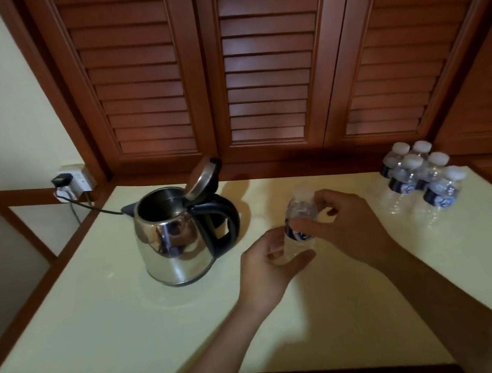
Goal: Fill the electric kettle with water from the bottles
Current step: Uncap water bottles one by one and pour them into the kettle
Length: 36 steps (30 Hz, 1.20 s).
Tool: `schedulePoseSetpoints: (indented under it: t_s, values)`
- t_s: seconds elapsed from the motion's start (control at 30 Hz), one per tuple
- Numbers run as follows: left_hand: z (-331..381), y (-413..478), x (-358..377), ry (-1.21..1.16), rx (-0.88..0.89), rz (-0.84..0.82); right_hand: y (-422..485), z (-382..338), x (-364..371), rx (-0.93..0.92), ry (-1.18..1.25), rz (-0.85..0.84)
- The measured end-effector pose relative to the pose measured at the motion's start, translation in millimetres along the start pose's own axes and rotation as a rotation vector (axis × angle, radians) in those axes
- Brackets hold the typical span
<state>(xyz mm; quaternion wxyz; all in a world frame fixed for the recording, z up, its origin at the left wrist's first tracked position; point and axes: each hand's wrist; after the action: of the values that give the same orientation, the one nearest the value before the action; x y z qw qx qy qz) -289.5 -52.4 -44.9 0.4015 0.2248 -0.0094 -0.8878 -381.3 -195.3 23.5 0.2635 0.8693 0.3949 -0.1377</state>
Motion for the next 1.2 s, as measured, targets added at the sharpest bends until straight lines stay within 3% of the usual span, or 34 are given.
schedulePoseSetpoints:
  t_s: [0.13, 0.43, 0.53, 0.67, 0.77, 0.9, 1.0, 1.1, 1.2]
  values:
    - [-9, -18, -51, 0.033, -0.006, -0.073, -14, -39, 36, -0.058, 0.028, -0.045]
    - [-38, -50, -177, 0.172, 0.093, 0.107, -12, -146, 116, -0.292, -0.251, 0.135]
    - [-49, -56, -207, 0.262, 0.141, 0.153, -10, -174, 145, -0.226, -0.455, 0.106]
    - [-60, -63, -236, 0.265, 0.116, 0.159, -16, -196, 185, -0.133, -0.528, 0.060]
    - [-62, -67, -254, 0.199, 0.109, 0.146, -14, -205, 206, -0.301, -0.500, 0.094]
    - [-67, -69, -273, 0.136, 0.093, 0.069, -10, -221, 216, -0.344, -0.293, -0.142]
    - [-70, -70, -281, 0.107, 0.064, 0.038, -12, -223, 215, -0.515, -0.390, -0.251]
    - [-70, -71, -282, 0.137, 0.075, 0.066, -12, -224, 211, -0.295, -0.352, -0.156]
    - [-71, -72, -278, 0.163, 0.064, 0.116, -12, -225, 209, -0.236, -0.591, 0.020]
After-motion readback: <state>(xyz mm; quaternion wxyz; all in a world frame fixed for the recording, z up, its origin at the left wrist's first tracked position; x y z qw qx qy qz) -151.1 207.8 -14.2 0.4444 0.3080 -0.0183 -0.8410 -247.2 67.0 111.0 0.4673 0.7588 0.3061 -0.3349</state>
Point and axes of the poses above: each hand's wrist, its own y-axis towards the middle knuckle, its own x-axis out of the palm, z = x × y, and after that the axes turned 14 degrees about y, right-handed
